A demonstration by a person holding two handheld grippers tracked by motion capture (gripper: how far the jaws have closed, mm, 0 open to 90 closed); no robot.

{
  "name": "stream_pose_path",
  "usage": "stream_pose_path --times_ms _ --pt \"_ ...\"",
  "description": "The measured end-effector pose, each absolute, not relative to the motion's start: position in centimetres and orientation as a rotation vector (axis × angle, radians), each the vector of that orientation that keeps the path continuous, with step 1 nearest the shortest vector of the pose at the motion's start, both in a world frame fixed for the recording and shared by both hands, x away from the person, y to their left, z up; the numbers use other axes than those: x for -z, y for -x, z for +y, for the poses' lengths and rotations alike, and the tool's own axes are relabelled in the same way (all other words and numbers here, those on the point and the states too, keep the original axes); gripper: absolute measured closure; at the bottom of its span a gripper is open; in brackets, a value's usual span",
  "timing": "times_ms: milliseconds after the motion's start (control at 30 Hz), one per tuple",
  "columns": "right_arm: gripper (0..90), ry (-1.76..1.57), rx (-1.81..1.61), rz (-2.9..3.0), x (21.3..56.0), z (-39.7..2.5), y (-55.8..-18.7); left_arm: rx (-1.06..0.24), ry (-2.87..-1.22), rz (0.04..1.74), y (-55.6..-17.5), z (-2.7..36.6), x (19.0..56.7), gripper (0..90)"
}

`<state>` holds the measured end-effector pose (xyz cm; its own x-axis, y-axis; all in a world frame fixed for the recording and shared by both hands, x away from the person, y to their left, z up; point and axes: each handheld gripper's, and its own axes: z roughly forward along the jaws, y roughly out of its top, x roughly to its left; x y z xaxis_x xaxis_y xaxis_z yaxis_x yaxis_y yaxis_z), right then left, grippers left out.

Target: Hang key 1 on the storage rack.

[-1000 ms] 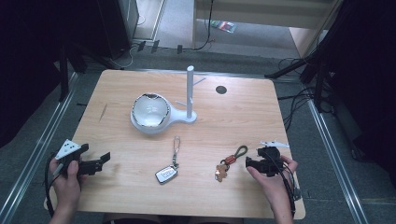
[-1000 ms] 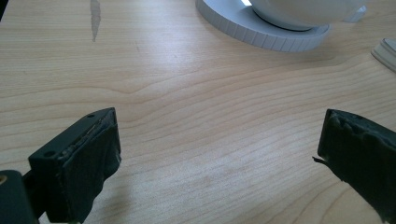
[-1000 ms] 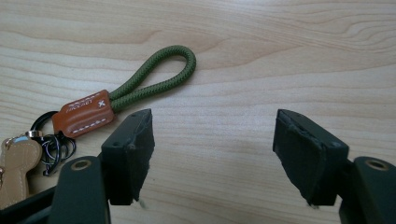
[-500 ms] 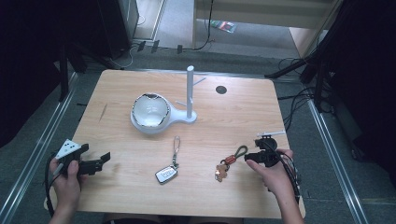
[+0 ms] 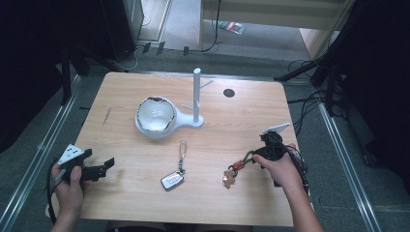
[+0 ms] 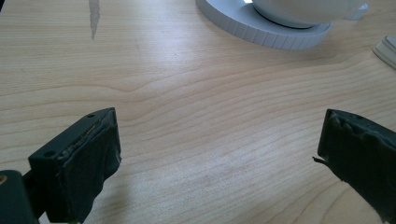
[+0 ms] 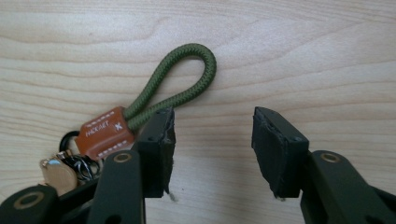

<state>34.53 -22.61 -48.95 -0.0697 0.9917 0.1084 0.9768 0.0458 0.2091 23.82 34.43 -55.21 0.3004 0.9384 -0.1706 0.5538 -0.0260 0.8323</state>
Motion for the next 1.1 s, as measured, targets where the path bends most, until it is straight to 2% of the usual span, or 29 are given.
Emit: stream_pose_path --times_ms 367,1100 --pt "58.3 -2.238 -0.329 2.190 49.2 -22.7 -36.6 -0.552 -1.698 1.369 -23.9 34.4 55.2 0.0" --pt "74.9 -2.306 -0.254 2.159 50.1 -21.6 -38.2 -0.546 -1.699 1.370 -23.9 34.4 55.2 0.0"
